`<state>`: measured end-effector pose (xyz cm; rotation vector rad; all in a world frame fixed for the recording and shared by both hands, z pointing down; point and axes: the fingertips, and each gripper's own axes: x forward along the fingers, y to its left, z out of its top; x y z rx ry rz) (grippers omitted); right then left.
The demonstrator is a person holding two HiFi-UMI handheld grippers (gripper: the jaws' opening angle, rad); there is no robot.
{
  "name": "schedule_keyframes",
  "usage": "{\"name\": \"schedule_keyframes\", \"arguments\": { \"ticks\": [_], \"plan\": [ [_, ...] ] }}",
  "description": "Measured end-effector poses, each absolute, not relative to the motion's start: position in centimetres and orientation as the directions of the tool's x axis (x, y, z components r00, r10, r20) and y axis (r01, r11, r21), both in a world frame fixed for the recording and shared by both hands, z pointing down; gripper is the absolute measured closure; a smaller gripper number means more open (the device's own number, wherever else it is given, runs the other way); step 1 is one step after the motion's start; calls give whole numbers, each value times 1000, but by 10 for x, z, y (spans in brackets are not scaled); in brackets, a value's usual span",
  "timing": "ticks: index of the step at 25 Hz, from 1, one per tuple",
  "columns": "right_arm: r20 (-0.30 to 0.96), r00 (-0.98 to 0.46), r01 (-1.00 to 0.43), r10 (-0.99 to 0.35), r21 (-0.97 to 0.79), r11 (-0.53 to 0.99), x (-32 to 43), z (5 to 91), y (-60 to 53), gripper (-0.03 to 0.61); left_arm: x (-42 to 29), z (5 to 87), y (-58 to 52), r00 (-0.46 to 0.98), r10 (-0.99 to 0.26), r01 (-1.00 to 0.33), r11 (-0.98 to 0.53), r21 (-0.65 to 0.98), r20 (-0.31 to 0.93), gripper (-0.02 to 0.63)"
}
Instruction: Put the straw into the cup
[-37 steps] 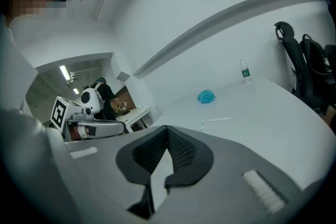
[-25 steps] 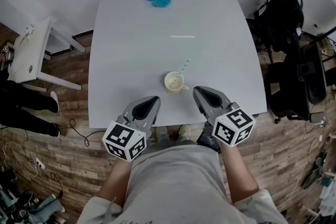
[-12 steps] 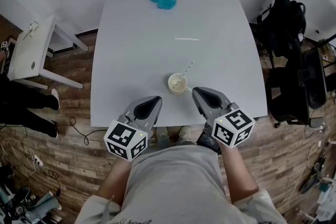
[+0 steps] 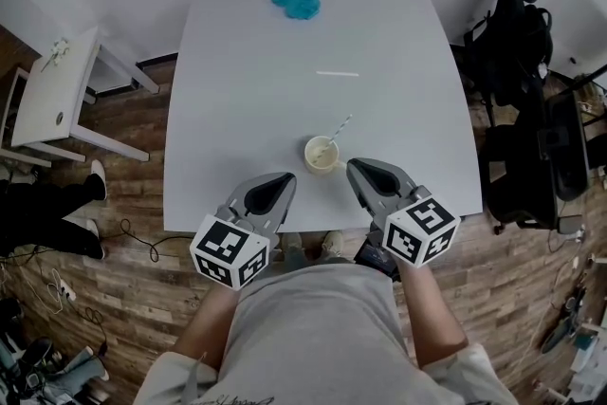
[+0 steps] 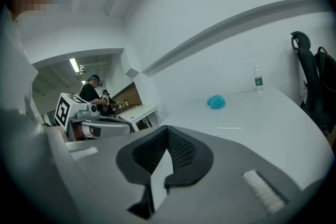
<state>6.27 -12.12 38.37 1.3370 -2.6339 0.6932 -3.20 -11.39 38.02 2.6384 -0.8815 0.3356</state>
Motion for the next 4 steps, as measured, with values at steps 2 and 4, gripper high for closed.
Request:
{"name": "schedule_keyframes", "arguments": {
  "ticks": [2, 4],
  "plan": [
    [295, -605, -788, -739, -352, 505, 62, 385, -121, 572, -32, 381, -114, 781, -532, -613, -752, 242, 326, 598],
    [297, -603, -790, -741, -355, 500, 62, 386, -120, 572, -32, 381, -113, 783, -528, -611, -753, 245, 329, 598]
  ]
}}
